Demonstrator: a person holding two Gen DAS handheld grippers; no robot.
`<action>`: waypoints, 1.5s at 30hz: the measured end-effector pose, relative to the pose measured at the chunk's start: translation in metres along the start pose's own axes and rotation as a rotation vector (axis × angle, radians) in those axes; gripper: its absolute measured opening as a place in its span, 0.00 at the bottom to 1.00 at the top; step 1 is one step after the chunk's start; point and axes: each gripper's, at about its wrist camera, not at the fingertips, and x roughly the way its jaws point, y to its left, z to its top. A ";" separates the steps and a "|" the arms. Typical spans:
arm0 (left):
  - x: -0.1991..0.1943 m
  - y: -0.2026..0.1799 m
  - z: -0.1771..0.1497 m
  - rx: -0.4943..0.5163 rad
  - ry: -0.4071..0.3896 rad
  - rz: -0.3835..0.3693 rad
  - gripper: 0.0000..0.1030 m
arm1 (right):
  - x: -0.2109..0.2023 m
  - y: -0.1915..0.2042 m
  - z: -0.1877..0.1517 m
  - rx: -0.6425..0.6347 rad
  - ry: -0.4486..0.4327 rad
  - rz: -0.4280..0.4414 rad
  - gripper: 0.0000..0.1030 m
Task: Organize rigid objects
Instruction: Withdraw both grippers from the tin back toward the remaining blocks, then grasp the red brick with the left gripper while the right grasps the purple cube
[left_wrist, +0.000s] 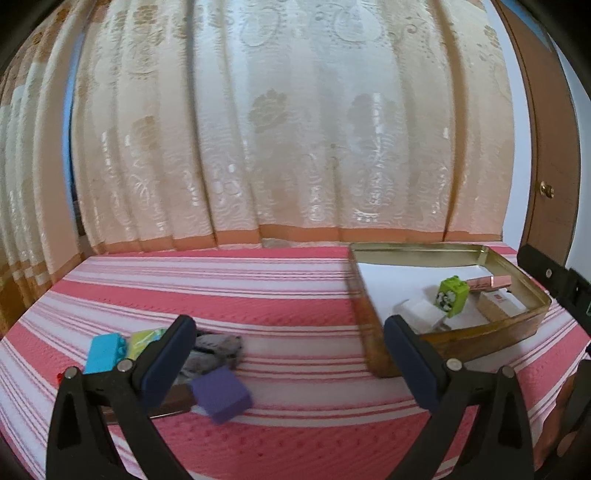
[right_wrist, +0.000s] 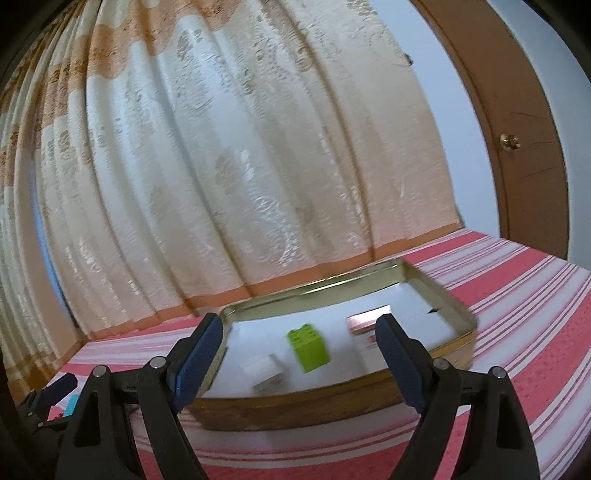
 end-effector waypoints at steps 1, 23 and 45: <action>-0.001 0.006 -0.001 -0.007 0.003 0.006 1.00 | 0.000 0.004 -0.001 -0.002 0.002 0.007 0.84; -0.010 0.124 -0.015 -0.154 0.064 0.178 1.00 | 0.021 0.108 -0.039 -0.085 0.187 0.204 0.84; 0.012 0.240 -0.057 -0.560 0.304 0.242 0.99 | 0.087 0.209 -0.104 -0.389 0.687 0.341 0.61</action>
